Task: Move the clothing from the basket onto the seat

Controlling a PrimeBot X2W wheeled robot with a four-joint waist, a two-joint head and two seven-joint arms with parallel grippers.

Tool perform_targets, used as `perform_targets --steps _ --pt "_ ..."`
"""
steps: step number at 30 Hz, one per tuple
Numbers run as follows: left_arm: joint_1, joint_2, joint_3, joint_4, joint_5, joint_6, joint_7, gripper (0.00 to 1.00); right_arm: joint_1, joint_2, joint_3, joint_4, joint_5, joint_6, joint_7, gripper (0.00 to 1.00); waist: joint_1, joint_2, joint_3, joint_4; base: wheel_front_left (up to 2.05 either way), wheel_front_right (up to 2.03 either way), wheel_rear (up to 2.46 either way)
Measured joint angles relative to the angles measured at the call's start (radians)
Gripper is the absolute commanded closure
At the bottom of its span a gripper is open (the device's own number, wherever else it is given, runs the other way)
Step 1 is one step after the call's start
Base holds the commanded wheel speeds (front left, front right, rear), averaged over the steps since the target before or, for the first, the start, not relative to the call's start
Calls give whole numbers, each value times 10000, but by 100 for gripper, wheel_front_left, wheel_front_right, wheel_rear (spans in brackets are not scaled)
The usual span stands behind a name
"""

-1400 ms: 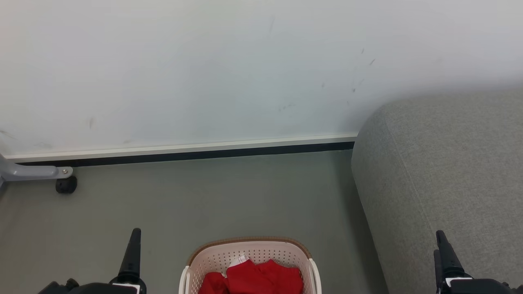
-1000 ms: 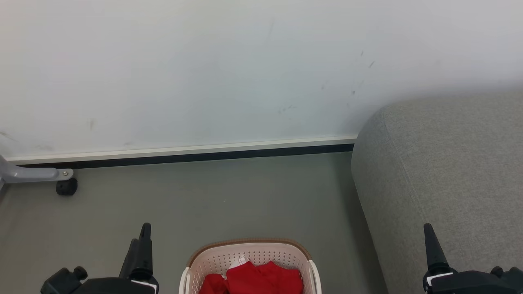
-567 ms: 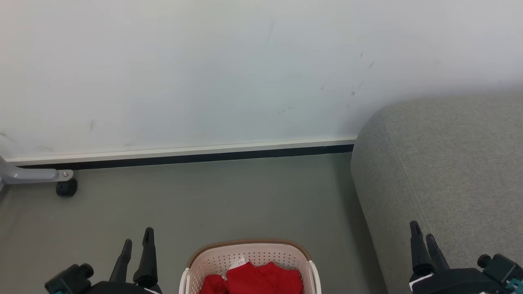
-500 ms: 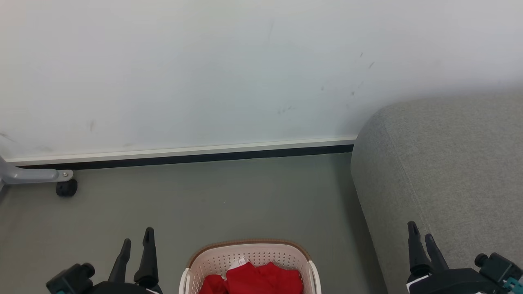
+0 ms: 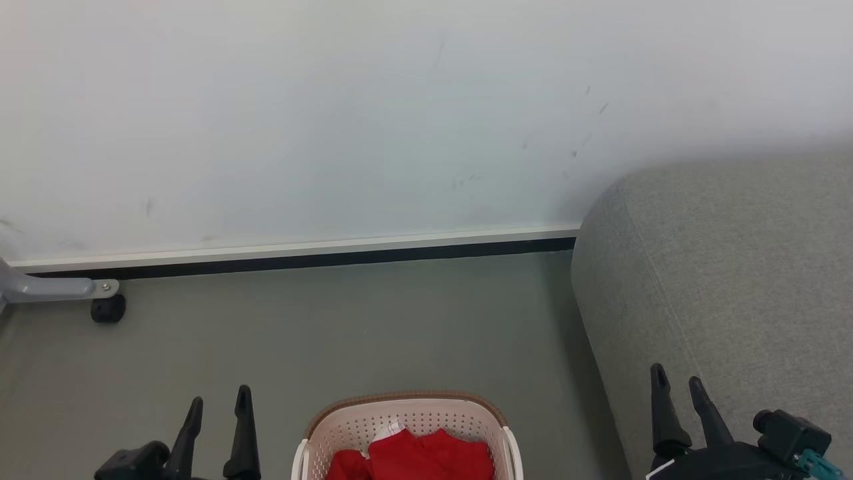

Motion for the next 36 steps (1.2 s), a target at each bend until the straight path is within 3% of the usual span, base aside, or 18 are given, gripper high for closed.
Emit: perform_targets --steps 28,36 --pt "668 -8 2 -146 4167 635 -1016 0 187 -192 886 -178 -3837 -642 -989 0 0 0 -102 -88 0 0 0" --pt "776 -27 33 -113 4343 708 -1101 0 210 -222 907 -194 -4159 -706 -1068 0 0 0 -128 -110 0 0 0"
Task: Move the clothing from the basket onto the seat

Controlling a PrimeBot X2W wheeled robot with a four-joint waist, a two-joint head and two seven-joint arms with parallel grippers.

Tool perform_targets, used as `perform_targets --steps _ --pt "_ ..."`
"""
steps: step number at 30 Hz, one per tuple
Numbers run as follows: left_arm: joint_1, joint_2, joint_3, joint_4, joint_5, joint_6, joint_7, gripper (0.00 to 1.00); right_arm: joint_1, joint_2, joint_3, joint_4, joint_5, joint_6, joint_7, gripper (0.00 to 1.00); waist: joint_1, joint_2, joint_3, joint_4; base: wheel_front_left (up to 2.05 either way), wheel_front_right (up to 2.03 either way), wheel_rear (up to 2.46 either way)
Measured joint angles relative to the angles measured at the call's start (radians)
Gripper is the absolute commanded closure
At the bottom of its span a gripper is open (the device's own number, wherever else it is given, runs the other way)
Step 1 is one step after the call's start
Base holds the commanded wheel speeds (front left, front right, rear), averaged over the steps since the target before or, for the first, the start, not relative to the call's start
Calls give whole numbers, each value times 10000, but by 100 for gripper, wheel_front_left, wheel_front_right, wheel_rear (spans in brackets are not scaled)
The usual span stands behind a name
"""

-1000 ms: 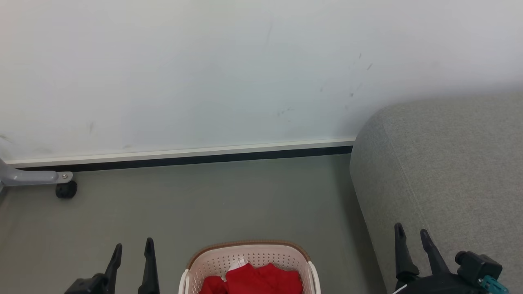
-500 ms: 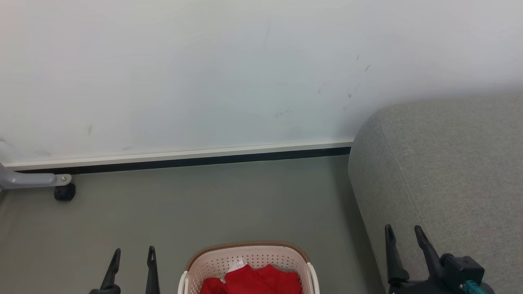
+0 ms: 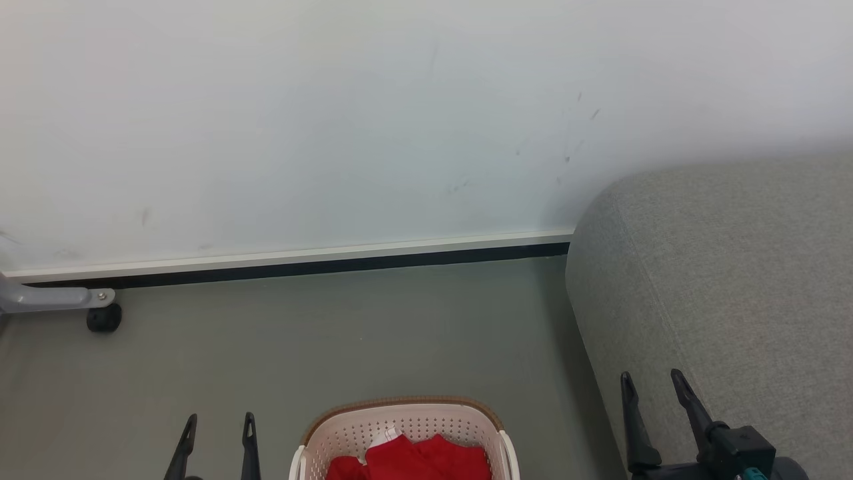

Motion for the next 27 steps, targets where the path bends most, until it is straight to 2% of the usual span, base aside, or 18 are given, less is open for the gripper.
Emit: perform_targets --steps 27 --pt "196 -31 46 132 -75 -102 0 0 229 19 -92 -73 -38 15 0 0 0 0 -57 -24 0 0 0"
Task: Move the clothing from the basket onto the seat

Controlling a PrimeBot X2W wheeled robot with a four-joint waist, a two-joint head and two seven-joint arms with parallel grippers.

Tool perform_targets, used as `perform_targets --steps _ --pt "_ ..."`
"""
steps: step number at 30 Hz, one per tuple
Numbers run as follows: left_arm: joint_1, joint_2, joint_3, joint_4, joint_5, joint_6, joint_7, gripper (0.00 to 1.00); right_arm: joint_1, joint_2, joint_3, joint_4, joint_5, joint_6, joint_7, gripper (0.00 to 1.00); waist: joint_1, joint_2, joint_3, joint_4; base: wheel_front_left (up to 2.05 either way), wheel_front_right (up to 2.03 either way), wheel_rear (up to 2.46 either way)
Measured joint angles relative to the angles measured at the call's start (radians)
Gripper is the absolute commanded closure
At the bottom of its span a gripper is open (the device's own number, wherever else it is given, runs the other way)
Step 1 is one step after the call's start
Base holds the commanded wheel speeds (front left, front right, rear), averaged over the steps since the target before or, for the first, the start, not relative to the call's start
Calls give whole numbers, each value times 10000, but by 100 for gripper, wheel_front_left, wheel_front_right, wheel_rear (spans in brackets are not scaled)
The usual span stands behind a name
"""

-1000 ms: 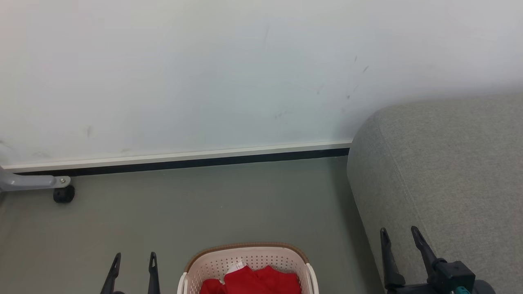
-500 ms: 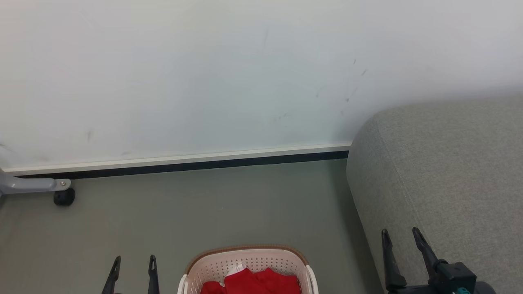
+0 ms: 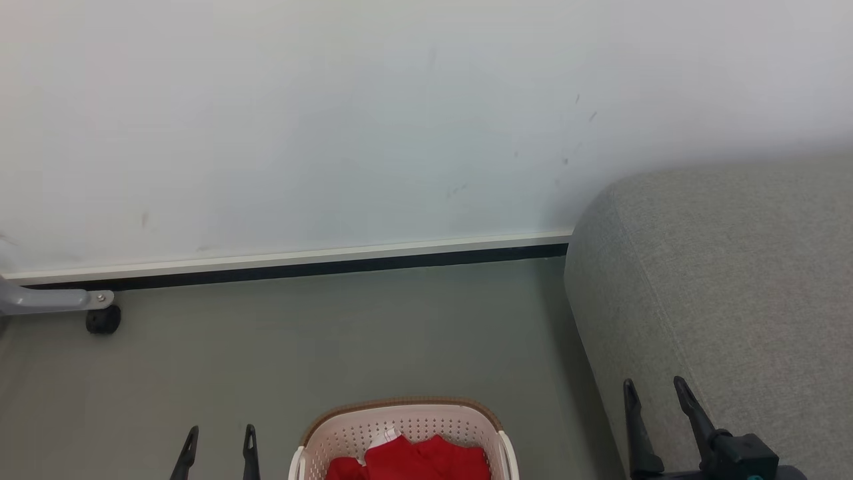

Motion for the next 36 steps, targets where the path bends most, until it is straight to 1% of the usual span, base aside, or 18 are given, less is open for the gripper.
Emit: perform_targets --steps 7,12,17,23,27,36 --pt "25 0 -86 -38 23 -27 0 0 1 -6 -58 -165 -6 12 0 0 0 2 286 -57 0 0 0" --pt "-73 0 -330 -63 115 -192 0 0 -12 -109 -163 -464 -77 12 0 0 0 2 657 -116 0 0 0" --pt "-620 -19 -591 42 211 -355 0 0 -240 -217 -324 -696 -92 12 0 0 0 2 1223 -192 0 0 0" --pt "-1313 -104 -872 681 420 -366 0 0 -737 -374 -516 -1007 -107 17 -2 0 3 3 2012 -335 0 0 0" --pt "-1803 -186 -1041 1221 458 -368 8 0 -1130 -466 -606 -1189 -155 88 -2 0 3 3 2570 -471 0 0 0" --pt "-2946 -276 -1221 2368 508 -364 238 0 -2250 -470 -740 -1622 -173 150 -73 0 3 3 3849 -887 0 0 0"
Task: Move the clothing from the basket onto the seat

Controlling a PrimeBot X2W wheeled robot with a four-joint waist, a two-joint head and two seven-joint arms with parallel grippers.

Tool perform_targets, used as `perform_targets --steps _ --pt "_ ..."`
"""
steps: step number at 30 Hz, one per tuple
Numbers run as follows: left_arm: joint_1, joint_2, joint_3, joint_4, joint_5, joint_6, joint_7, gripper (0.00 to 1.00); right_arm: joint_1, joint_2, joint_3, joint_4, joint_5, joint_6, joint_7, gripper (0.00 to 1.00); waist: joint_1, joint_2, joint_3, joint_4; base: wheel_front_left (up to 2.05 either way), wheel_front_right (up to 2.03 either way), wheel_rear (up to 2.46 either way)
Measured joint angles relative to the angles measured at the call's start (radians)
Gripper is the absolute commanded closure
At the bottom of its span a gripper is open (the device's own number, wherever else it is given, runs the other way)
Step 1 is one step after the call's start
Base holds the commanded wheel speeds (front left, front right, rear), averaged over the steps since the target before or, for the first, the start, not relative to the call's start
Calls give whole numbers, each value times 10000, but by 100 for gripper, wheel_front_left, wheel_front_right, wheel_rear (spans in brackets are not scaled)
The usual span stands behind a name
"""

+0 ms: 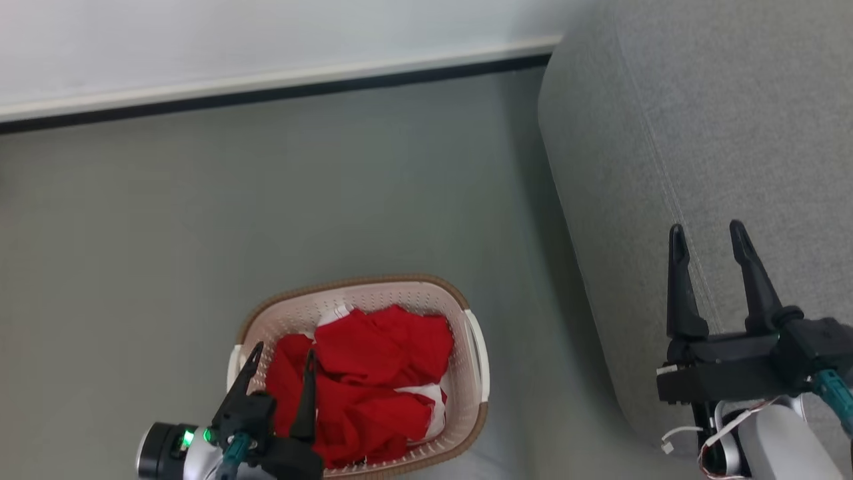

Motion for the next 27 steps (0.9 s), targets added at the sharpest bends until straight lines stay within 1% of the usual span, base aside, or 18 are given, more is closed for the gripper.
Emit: perform_targets --steps 7,9,10,15,27 --pt "-1033 -35 -242 899 117 -2 263 0 -607 -21 -102 -332 -2 44 0 0 0 -1 1023 -345 0 0 0" --pt "-1366 -44 -307 1133 130 -4 341 0 -753 -31 -132 -435 -4 115 0 0 -1 -1 1321 -441 0 0 0" --pt "-1534 -44 -351 1248 153 -65 353 0 -821 -38 -150 -493 -4 117 0 0 0 -1 1473 -487 0 0 0" --pt "-2289 -86 -608 1820 301 -86 525 0 -1243 -111 -313 -811 -4 128 -2 0 -1 0 2220 -694 0 0 0" --pt "-3714 -98 -955 2865 604 -176 790 0 -2140 -171 -587 -1576 -6 174 -2 0 -1 -1 3895 -974 0 0 0"
